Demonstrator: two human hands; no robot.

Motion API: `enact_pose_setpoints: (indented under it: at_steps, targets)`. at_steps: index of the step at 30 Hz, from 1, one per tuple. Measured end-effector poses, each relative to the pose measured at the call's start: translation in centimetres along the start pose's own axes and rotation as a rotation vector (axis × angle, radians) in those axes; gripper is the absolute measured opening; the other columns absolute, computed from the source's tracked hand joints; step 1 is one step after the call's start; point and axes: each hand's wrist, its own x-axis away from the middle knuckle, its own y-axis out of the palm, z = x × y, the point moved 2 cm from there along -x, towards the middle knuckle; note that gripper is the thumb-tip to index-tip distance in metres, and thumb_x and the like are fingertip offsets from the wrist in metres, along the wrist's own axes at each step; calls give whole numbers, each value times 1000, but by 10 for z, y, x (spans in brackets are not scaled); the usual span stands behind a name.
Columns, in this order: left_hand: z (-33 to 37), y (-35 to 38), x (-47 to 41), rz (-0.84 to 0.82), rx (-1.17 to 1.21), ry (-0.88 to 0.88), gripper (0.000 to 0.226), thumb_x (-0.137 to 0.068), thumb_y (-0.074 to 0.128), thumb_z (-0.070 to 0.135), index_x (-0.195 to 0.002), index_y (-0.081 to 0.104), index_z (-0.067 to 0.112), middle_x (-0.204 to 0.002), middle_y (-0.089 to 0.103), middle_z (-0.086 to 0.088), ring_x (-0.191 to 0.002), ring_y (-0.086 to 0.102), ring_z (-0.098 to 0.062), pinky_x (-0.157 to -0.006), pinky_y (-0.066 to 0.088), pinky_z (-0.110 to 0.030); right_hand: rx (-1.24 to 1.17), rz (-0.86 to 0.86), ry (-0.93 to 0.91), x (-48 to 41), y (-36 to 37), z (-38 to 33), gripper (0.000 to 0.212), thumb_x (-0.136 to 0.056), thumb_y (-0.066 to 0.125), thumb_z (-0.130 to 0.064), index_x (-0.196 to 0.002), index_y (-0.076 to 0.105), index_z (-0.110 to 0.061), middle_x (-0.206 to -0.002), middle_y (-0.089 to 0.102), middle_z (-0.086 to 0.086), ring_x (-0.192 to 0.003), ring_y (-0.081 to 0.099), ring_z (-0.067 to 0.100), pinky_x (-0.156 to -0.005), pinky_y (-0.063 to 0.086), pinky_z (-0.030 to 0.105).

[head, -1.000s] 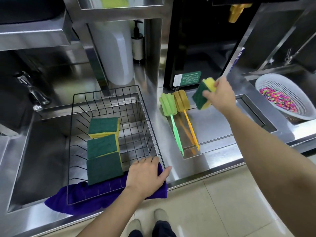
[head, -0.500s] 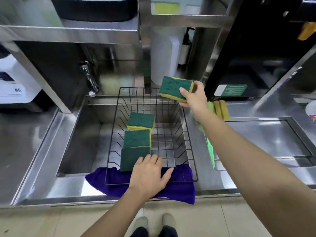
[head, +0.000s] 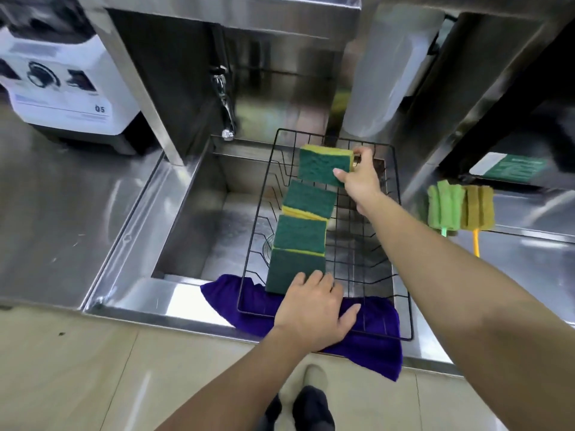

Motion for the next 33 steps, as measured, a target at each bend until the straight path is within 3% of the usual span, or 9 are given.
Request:
enact_pose_setpoints:
  at_steps: [4, 8, 13, 16, 18, 22, 26, 31, 33]
  targets:
    - [-1, 0, 1, -23, 14, -4, 53, -86, 31, 51, -78, 67, 12, -75, 64, -4, -72, 56, -23, -68, 48, -36, 9, -41, 18, -3, 14, 8, 42, -92, 53, -6, -127, 32, -18, -122, 59, 13, -101, 57, 23, -84, 47, 36]
    - [-2, 2, 2, -24, 9, -5, 50, -86, 34, 50, -79, 66, 13, -77, 64, -4, -73, 55, -24, -69, 48, -36, -64, -155, 67, -3, 24, 13, 41, -95, 48, -9, -128, 27, -24, -124, 55, 14, -107, 58, 26, -93, 51, 47]
    - [-2, 4, 1, -19, 7, -15, 46, -85, 38, 49, -76, 65, 13, -73, 62, -4, -69, 53, -23, -66, 47, -35, -158, -312, 133, -5, 33, 12, 46, -97, 47, -11, -135, 26, -25, -117, 56, 6, -92, 58, 20, -70, 48, 33]
    - [-1, 4, 1, -13, 11, -11, 46, -85, 37, 49, -77, 65, 13, -72, 62, -3, -68, 53, -22, -66, 47, -34, -155, -329, 152, -12, 31, 13, 40, -95, 50, -12, -127, 32, -29, -117, 58, 5, -86, 59, 16, -80, 48, 38]
    - [-1, 4, 2, -20, 13, -12, 46, -84, 36, 49, -77, 66, 14, -72, 62, -2, -68, 53, -22, -65, 48, -34, -125, -307, 141, -16, 28, 17, 40, -94, 52, -15, -128, 33, -25, -123, 60, 7, -98, 59, 18, -93, 44, 36]
    - [-2, 3, 1, -32, 20, -19, 47, -85, 34, 49, -76, 65, 14, -72, 61, -2, -68, 53, -21, -65, 48, -35, -17, -224, 131, -18, 26, 19, 49, -92, 57, -25, -135, 37, -15, -131, 56, 9, -105, 53, 20, -96, 40, 33]
    - [-2, 2, 0, -52, 31, -32, 46, -85, 34, 48, -77, 64, 14, -73, 61, -2, -69, 52, -22, -66, 48, -37, 172, -216, 121, -22, 27, 19, 52, -93, 56, -27, -138, 39, -5, -141, 47, 13, -129, 45, 30, -108, 35, 37]
    - [-4, 2, -1, -24, 38, -40, 44, -84, 36, 47, -76, 64, 14, -71, 61, -3, -67, 52, -22, -64, 47, -35, 240, -227, 111, -30, 30, 17, 56, -85, 68, -19, -133, 45, -3, -133, 55, 15, -125, 51, 32, -109, 40, 42]
    - [-3, 2, 0, -40, 41, -47, 43, -84, 37, 46, -74, 63, 13, -69, 60, -3, -65, 52, -22, -63, 47, -35, 238, -213, 117, -31, 28, 23, 40, -84, 67, -9, -122, 53, -6, -125, 59, 17, -119, 56, 33, -105, 44, 45]
